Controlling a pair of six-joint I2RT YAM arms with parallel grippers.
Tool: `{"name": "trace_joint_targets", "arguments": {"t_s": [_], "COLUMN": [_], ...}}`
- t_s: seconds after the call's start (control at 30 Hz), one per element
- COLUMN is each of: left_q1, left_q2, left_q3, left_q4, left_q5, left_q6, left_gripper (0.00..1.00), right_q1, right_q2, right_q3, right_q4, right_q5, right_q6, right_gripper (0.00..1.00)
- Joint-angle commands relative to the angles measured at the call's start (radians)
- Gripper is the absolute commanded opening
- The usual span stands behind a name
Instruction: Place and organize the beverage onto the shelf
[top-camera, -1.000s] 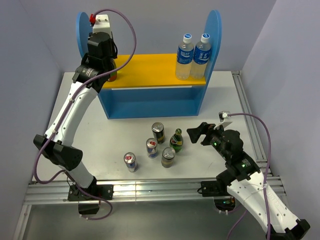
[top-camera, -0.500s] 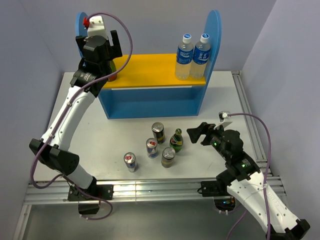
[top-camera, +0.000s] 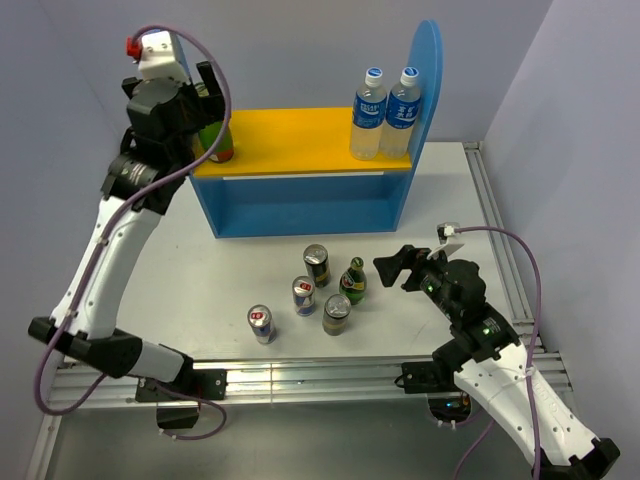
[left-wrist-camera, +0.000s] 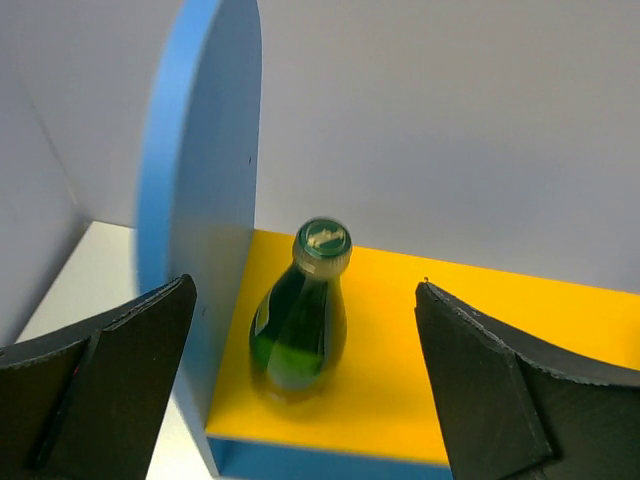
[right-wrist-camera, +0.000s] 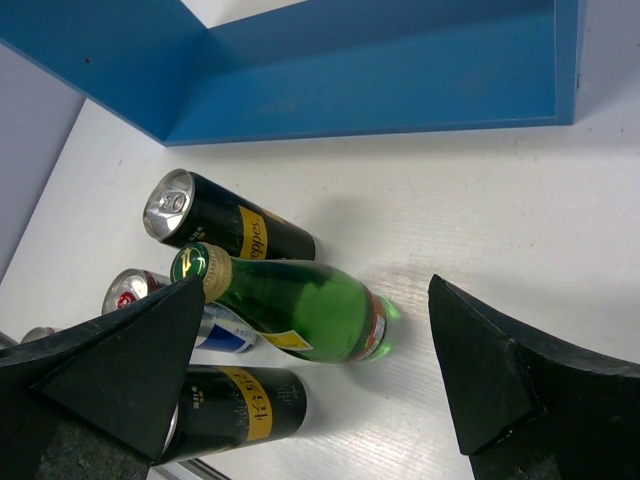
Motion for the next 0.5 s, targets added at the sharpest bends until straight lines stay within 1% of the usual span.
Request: {"name": "trace_joint_targets", "arguments": {"t_s": [0.0,0.07,0.1,0.13,0.2,0.23,0.27,0.3,0.33,0.37,0.4,0.43,0.47], "left_q1": [-0.002,-0.031,-0.047,-0.089,-0.159,-0.242,-0.283,-0.329,-0.415,-0.452,-0.489,-0.544,-0.564], "left_q2": [-0.155,-0.225,-0.289,-0.317,-0.386,-0.401,-0.417,-0.446,-0.456,-0.467,-0.492,-0.502,-0.513], "left_q3": [-0.014,-0.076,-0.111,-0.192,-0.284,-0.394,-0.451,-0.578,-0.636,-0.692,-0.798,-0.841,-0.886], "left_q4": [-0.093,-0.092,-0.08,-0.074,-0.035,-0.02,0.005,0.034,0.099,0.136,0.179,0.256,0.297], "left_q5": [0.044,0.106,0.185,0.214,0.247,0.262,0.259,0.253,0.22,0.206,0.201,0.204,0.21], "left_q6": [-0.084,-0.116,-0.124,-0.129,-0.155,-0.161,-0.176,-0.179,-0.191,-0.196,-0.199,-0.207,-0.221], "left_gripper": [0.99,0.99,0.99,0.99,0.99,0.99,0.99,0.99,0.99,0.99,0.99,0.99,0.99], "right_q1": [0.006,0.006,0.006,0.006,0.006,0.006,0.006,0.006,0.006,0.006,0.006,0.006,0.006], "right_q2": [-0.008,-0.009,-0.008,-0.005,0.002,0.005,0.006,0.008,0.008,0.005,-0.004,-0.012,-0.02], "right_q3": [-0.008,-0.009,-0.012,-0.012,-0.014,-0.014,-0.012,-0.003,0.001,0.006,0.014,0.015,0.014], "right_q4": [0.03,0.032,0.035,0.036,0.041,0.039,0.039,0.026,0.015,0.006,-0.017,-0.028,-0.034], "right_q5": [-0.001,0.003,0.003,0.003,0.012,0.017,0.04,0.06,0.087,0.113,0.171,0.198,0.216], "right_q6": [-0.003,-0.003,-0.002,0.0,0.001,0.003,0.007,0.012,0.026,0.026,0.044,0.052,0.061], "right_gripper": [1.0,1.0,1.0,1.0,1.0,1.0,1.0,1.0,1.0,1.0,1.0,1.0,1.0]}}
